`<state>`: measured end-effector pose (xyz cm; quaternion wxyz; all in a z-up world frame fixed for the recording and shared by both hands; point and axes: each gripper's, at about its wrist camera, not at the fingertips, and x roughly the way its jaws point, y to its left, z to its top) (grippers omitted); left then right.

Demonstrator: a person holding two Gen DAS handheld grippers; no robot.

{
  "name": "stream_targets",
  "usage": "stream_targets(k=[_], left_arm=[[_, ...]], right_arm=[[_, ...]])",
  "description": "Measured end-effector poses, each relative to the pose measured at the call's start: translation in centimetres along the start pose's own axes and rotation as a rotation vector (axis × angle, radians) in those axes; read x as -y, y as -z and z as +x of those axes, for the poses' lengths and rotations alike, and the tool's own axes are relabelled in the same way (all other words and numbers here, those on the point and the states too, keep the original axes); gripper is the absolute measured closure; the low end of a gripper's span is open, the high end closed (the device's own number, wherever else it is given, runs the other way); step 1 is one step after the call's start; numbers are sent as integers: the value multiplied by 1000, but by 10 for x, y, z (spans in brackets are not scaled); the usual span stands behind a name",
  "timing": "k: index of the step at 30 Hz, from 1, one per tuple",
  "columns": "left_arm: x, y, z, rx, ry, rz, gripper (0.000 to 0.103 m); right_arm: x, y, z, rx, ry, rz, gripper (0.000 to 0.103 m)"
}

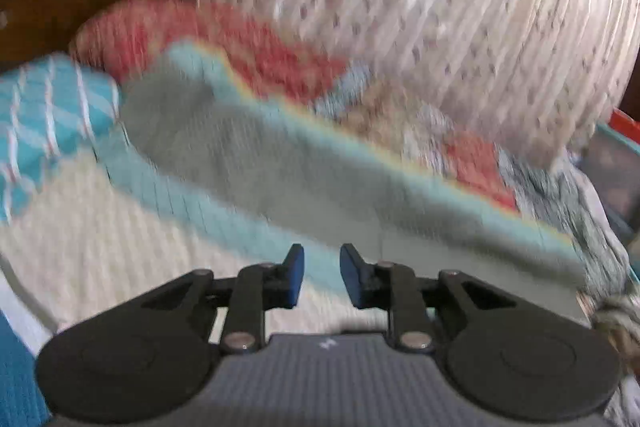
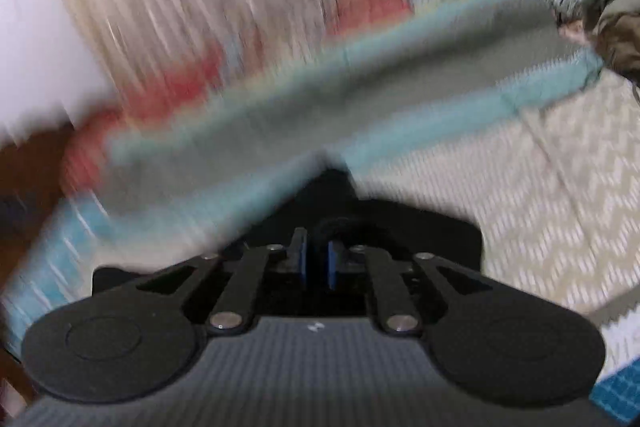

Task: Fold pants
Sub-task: 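Close the right gripper on the black pants while the left gripper grasps another edge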

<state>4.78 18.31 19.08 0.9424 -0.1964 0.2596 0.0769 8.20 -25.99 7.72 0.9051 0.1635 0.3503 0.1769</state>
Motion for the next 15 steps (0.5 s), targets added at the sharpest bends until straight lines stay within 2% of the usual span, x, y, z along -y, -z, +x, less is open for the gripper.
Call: stream_targets(k=[2, 3, 4, 5, 6, 8, 9, 11, 13, 15], left_arm=[[-1, 42, 3, -93, 76, -24, 77], [-4, 61, 2, -135, 109, -28, 69], [0, 86, 1, -182, 143, -24, 64], [4, 106, 0, -207, 153, -5, 55], [14, 126, -1, -220, 145, 46, 50], [45, 161, 7, -234, 136, 243, 49], [69, 182, 10, -250, 156, 368, 49], [105, 213, 12, -262, 206, 524, 47], [134, 236, 16, -236, 221, 639, 42], [158, 256, 22, -195, 216, 752, 31]], right_arm=[[0, 17, 2, -30, 23, -53, 87], [7, 23, -5, -19, 13, -54, 87], [13, 25, -14, -5, 0, -40, 82], [21, 24, -23, 14, -8, -12, 73], [29, 22, -32, 37, -5, 16, 69], [45, 18, -40, 64, 23, 62, 65], [53, 17, -43, 67, 38, 85, 65], [71, 19, -46, 61, 67, 149, 65], [86, 19, -45, 60, 76, 216, 65], [94, 17, -40, 61, 95, 238, 62]])
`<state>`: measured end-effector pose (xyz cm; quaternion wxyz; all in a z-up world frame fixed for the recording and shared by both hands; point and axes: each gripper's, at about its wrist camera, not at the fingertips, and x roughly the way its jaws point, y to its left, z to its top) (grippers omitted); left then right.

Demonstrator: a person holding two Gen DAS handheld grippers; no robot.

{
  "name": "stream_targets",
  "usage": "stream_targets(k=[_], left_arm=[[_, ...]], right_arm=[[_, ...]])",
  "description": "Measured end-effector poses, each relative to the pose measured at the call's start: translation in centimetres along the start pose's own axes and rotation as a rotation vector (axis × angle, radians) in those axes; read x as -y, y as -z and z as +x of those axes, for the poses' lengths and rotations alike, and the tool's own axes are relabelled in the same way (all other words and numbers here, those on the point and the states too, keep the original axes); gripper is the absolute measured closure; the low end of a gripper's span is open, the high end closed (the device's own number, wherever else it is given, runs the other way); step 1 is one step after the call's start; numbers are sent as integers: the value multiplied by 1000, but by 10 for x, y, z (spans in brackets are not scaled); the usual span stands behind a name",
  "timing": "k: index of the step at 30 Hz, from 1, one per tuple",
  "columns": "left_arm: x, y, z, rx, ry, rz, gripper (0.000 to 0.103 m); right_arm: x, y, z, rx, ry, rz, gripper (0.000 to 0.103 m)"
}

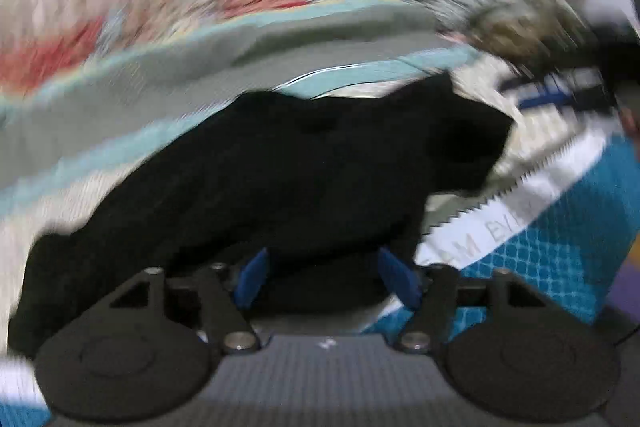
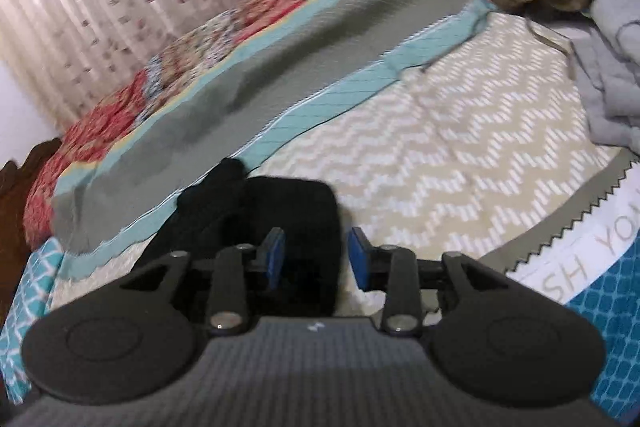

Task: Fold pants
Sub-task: 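Close the right gripper on the black pants while the left gripper grasps another edge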

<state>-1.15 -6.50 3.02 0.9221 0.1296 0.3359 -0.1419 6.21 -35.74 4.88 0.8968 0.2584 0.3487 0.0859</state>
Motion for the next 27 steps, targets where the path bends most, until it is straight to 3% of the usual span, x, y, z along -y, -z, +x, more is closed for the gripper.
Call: stream_targets(k=[1, 2, 3, 5, 7, 8, 10, 14, 16, 18, 21, 22, 23, 25, 27], left_arm=[[12, -2, 10, 3, -31, 66, 30], [17, -3, 21, -11, -70, 113, 42], [12, -4, 30, -26, -102, 126, 68], [-1, -8, 37, -49, -98, 73, 83], [-39, -8, 16, -65, 12, -73, 85], [-55, -6, -1, -57, 19, -111, 86], [-86, 2, -42, -27, -7, -163, 86], [-146, 34, -125, -7, -68, -313, 86], [-165, 50, -152, -29, -164, -364, 86], [-177, 57, -165, -42, -244, -420, 86], [-190, 64, -169, -51, -262, -540, 86], [-190, 64, -164, -54, -261, -555, 86], [-188, 62, -157, -57, -264, -548, 86], [-184, 53, -148, -56, -266, -521, 86], [-180, 50, -154, -27, -262, -511, 86]], right_arm=[[0, -4, 4, -1, 20, -4, 61], [-1, -10, 6, -3, 28, -12, 61], [-3, -17, 9, -1, 23, -26, 61], [-17, -34, 16, 2, -8, -91, 56], [-44, -49, 32, -6, -42, -213, 45], [-57, -54, 42, -11, -58, -274, 40], [-84, -62, 70, -51, -97, -399, 35], [-119, -64, 127, -147, -147, -506, 35], [-132, -58, 154, -203, -171, -544, 33], [-144, -44, 177, -252, -158, -602, 33], [-154, -24, 201, -338, -123, -649, 35], [-154, -17, 206, -360, -117, -659, 54], [-151, -14, 207, -374, -115, -662, 97], [-149, -16, 196, -345, -95, -639, 97], [-144, -37, 171, -251, -114, -586, 97]])
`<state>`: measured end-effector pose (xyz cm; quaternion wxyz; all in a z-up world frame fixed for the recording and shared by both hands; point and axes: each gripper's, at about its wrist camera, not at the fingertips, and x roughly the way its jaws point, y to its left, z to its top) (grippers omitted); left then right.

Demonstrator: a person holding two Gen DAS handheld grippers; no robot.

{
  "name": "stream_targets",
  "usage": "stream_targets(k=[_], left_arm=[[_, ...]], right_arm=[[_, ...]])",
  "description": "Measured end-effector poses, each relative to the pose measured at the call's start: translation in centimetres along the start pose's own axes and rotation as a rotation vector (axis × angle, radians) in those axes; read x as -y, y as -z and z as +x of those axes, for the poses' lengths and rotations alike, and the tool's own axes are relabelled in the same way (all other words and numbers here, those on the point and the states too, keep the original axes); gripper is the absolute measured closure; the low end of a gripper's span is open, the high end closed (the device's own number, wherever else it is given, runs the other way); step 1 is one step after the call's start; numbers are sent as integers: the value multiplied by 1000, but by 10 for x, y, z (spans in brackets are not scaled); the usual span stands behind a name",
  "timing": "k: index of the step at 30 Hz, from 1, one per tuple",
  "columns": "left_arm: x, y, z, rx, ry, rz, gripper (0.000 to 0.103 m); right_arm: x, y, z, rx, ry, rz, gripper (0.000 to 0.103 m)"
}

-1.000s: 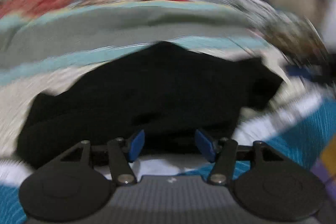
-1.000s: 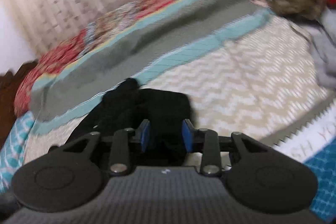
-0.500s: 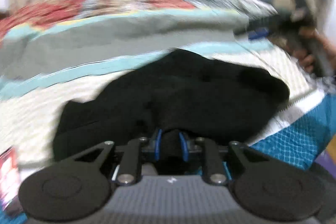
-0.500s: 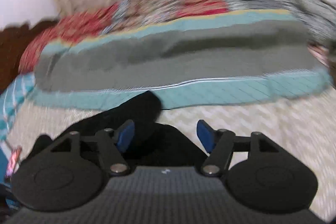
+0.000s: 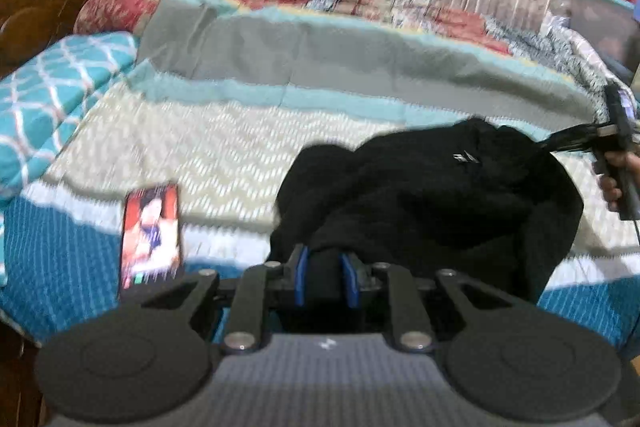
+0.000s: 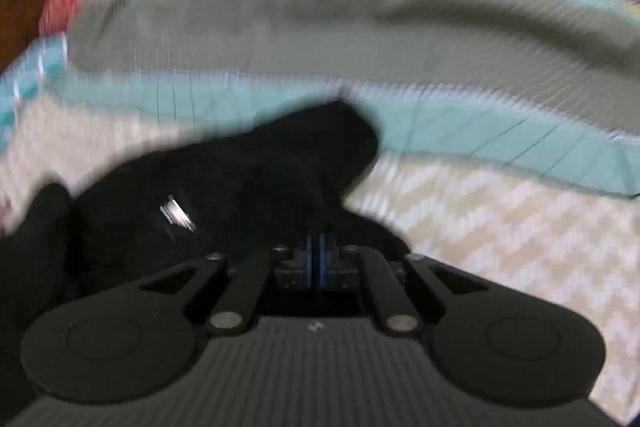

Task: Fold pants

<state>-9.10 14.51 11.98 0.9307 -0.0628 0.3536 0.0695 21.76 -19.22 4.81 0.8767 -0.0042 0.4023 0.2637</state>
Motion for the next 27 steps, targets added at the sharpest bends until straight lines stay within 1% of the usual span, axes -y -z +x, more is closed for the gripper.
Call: stream_targets(k=[2, 3, 4, 6, 8, 9, 10, 12, 13, 14, 15, 16, 17, 18, 19, 20, 22, 24, 25, 27], left_arm=[[-2, -13, -5, 41, 22, -27, 86], [-4, -22, -10, 66, 41, -51, 86], [-7, -27, -13, 85, 57, -66, 86], [-6, -23, -16, 104, 74, -78, 86], [-5, -18, -16, 99, 84, -70, 86], [-4, -12, -13, 81, 92, -63, 85], [-3, -6, -8, 56, 100, -59, 85], [0, 10, 5, -17, 114, -55, 85], [3, 17, 11, -54, 114, -48, 85], [6, 24, 18, -84, 106, -42, 85], [8, 30, 24, -122, 96, -37, 85], [9, 37, 31, -159, 86, -36, 85], [8, 42, 35, -177, 76, -41, 85], [8, 44, 36, -183, 74, -47, 85], [8, 46, 36, -181, 76, -52, 85], [7, 46, 34, -177, 83, -58, 85], [7, 46, 31, -171, 90, -61, 85], [7, 44, 29, -172, 88, -51, 85], [8, 45, 29, -173, 86, -49, 85], [7, 45, 30, -172, 85, -51, 85]], right_arm=[[23, -13, -42, 133, 42, 88, 97], [42, -18, -69, 216, 72, 150, 97], [61, -19, -95, 286, 96, 216, 97], [99, -10, -140, 387, 147, 341, 97], [133, 14, -179, 450, 216, 443, 97], [146, 27, -194, 471, 238, 482, 97], [160, 47, -212, 500, 245, 535, 97], [180, 85, -232, 547, 210, 640, 97], [190, 109, -241, 557, 191, 700, 97], [194, 127, -242, 541, 192, 733, 96], [196, 146, -240, 504, 214, 758, 93], [198, 164, -239, 453, 266, 785, 92], [197, 177, -239, 418, 311, 801, 92], [196, 190, -242, 402, 344, 815, 92], [195, 199, -248, 411, 362, 827, 91], [192, 208, -258, 437, 374, 834, 91], [182, 212, -273, 476, 394, 813, 91], [172, 201, -280, 470, 405, 735, 91], [166, 192, -278, 451, 413, 675, 89], [150, 167, -265, 397, 432, 547, 79]])
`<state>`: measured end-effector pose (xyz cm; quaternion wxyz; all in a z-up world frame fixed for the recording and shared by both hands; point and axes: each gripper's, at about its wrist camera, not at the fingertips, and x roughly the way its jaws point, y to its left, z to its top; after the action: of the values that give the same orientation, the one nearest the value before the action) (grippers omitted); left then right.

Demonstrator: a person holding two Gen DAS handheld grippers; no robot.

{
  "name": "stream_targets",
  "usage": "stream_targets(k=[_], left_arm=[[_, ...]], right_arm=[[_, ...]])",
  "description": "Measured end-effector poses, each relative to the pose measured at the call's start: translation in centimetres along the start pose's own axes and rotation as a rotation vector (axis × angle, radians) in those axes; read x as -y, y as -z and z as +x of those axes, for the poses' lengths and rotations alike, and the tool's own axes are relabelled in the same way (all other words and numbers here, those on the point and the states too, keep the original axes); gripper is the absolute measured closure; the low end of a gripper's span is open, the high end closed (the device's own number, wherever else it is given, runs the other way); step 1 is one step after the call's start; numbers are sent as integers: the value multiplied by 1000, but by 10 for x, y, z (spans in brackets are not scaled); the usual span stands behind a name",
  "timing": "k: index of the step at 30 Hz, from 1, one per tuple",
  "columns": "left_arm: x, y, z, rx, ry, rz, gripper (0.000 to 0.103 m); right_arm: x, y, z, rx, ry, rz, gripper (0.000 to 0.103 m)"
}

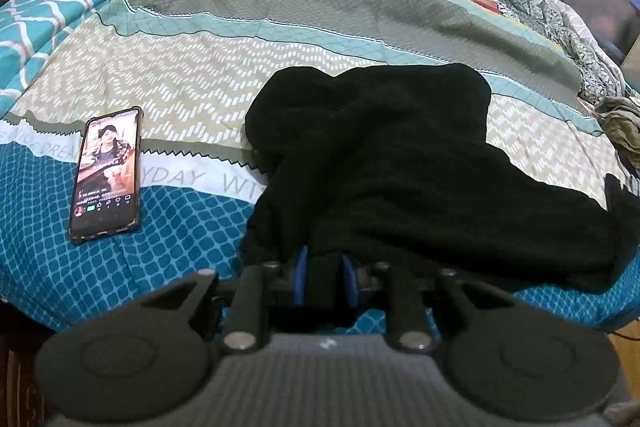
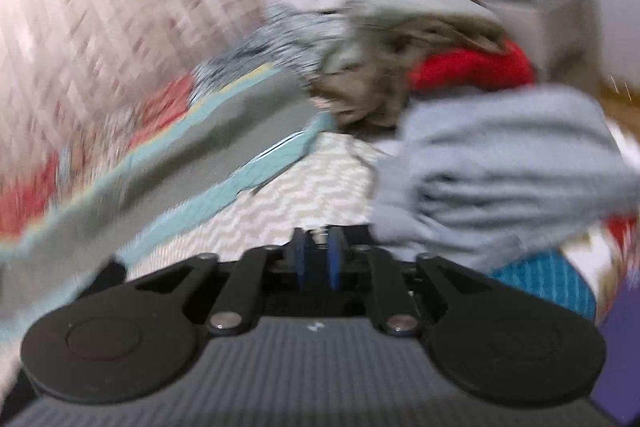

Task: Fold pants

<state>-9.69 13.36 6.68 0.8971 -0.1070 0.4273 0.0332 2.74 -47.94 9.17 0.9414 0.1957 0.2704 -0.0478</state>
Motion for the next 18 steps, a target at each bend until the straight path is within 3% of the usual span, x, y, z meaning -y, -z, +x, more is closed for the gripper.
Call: stream_targets(k=[2, 6, 9, 10, 11, 12, 14, 16, 18], left_arm=[[0, 0, -1, 2, 2, -9, 85], [-1, 1, -4, 3, 7, -15, 85], [-1, 1, -6, 6, 10, -20, 85], [0, 1, -7, 9, 10, -21, 85], [0, 1, -7, 12, 10, -21, 85], [1, 2, -8, 19, 10, -22, 85], [0, 0, -12, 40, 4, -30, 85], [-5, -3, -18, 64, 0, -49, 85], [-10, -8, -27, 96, -3, -66, 85]], right_arm=[[-22, 3, 14, -30, -4, -104, 51], [-54, 8, 84, -155, 26, -166, 46], [-53, 13, 137, -281, 143, -140, 43], [-46, 15, 155, -344, 143, -110, 49], [-41, 17, 164, -388, 126, -67, 74], [-36, 15, 169, -409, 117, -29, 90], [-30, 3, 168, -391, 102, 5, 96], [-31, -20, 148, -299, 79, 15, 97], [-26, -48, 117, -175, -7, 84, 97]])
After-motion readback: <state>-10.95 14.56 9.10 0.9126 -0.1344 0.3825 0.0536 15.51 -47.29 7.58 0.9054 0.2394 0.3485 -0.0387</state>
